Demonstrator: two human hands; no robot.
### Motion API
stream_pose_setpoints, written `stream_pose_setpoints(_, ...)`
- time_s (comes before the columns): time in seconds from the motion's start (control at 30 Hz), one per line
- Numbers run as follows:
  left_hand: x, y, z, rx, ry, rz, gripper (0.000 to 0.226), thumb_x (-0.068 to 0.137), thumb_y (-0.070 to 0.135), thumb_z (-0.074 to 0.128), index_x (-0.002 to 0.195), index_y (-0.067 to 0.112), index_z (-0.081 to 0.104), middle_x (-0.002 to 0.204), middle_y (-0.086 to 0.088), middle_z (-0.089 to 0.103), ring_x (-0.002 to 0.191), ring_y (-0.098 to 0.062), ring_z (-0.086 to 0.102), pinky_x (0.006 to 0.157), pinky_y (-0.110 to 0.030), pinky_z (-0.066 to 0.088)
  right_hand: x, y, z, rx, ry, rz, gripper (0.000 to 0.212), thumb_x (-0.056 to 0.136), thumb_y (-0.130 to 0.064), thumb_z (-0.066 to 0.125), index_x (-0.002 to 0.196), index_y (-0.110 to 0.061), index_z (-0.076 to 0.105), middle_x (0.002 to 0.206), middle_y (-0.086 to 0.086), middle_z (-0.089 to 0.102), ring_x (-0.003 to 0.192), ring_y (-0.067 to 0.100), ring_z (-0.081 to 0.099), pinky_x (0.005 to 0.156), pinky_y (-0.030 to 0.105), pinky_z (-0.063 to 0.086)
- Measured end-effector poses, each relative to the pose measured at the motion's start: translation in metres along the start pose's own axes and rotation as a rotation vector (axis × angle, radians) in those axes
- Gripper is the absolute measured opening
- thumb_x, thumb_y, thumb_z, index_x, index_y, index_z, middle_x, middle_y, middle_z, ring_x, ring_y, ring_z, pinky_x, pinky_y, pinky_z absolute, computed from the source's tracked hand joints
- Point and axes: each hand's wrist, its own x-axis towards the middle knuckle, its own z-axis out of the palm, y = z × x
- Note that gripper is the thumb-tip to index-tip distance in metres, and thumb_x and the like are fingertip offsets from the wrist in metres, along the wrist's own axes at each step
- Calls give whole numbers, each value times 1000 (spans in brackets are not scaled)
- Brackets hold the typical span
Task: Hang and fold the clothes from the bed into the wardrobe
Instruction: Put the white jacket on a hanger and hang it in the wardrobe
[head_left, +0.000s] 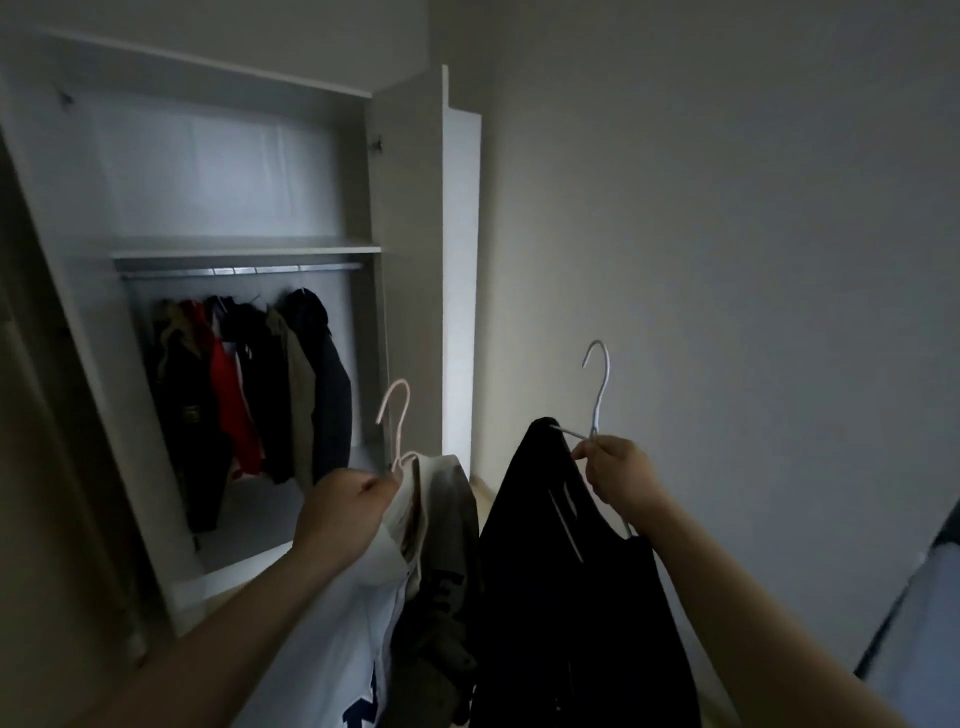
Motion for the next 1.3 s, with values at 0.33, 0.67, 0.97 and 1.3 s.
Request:
stream_pose_setpoints(0.33, 136, -71, -35, 78, 97, -31, 56, 92, 30, 57, 41, 18, 37, 39, 6, 36, 44, -14, 39, 51, -28, 26, 140, -46, 127, 5, -166, -119, 31, 89, -8, 42, 71, -16, 66, 36, -12, 45, 32, 2, 37, 42, 18, 31)
stream_pose_setpoints(0.67, 283, -147, -49, 78, 116, -90, 55, 92, 30, 57, 43, 19, 34, 43, 4, 34, 44, -11, 33, 48, -25, 24, 279, -75, 252, -35, -200, -155, 33, 92, -10, 42, 72, -18, 67, 38, -12, 50, 34, 1, 42, 38, 11, 33)
stream_pose_setpoints(0.97, 427, -211, -30, 25, 9, -88, 56, 92, 30, 57, 43, 20, 33, 43, 2, 33, 48, -16, 35, 55, -31, 28, 394, -87, 333, -81, -129, -149, 34, 94, -8, 40, 77, -16, 68, 46, -11, 49, 41, 4, 43, 46, 17, 33)
stream_pose_setpoints(1.3, 578, -263, 22, 86, -16, -134, 54, 92, 36, 57, 45, 19, 35, 44, 3, 34, 43, -10, 34, 47, -25, 26, 553, -74, 410, -85, -169, -193, 33, 95, -8, 43, 73, -21, 65, 53, -9, 51, 53, 12, 49, 53, 23, 38)
